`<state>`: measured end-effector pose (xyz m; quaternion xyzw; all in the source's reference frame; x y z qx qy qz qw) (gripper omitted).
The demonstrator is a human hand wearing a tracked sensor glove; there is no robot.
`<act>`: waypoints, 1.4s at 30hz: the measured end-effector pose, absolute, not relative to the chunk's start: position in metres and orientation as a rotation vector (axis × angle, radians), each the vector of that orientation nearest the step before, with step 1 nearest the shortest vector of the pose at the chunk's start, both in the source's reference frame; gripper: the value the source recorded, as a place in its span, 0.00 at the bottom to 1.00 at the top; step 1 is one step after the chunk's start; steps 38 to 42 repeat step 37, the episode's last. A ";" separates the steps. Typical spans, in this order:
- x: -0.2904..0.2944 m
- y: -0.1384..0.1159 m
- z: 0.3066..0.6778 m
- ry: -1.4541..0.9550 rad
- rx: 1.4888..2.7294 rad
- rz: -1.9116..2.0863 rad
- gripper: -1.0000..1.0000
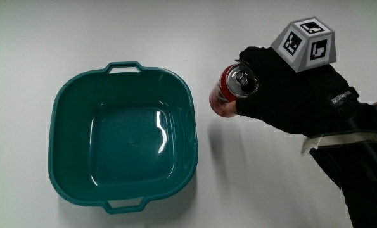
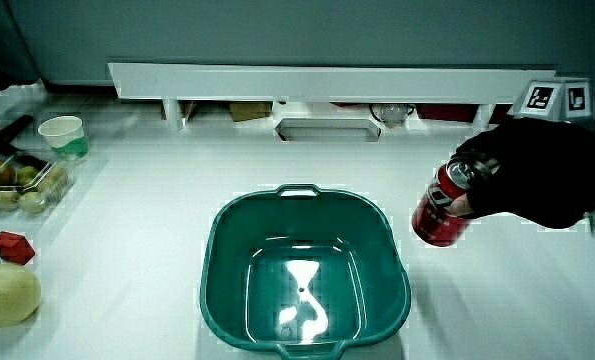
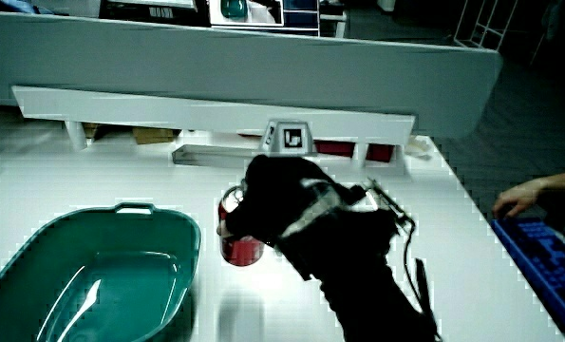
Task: Place cola on desk
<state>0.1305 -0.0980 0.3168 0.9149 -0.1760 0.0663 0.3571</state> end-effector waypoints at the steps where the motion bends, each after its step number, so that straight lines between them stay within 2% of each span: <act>1: 0.132 -0.099 0.322 -0.446 2.356 0.158 0.50; 14: 0.136 -0.094 0.374 -0.388 2.247 0.123 0.50; 21: 0.133 -0.090 0.388 -0.390 2.217 0.085 0.50; 28: 0.133 -0.091 0.386 -0.384 2.224 0.102 0.50; 37: 0.140 -0.091 0.391 -0.363 2.156 0.130 0.28; 42: 0.140 -0.091 0.391 -0.363 2.156 0.130 0.28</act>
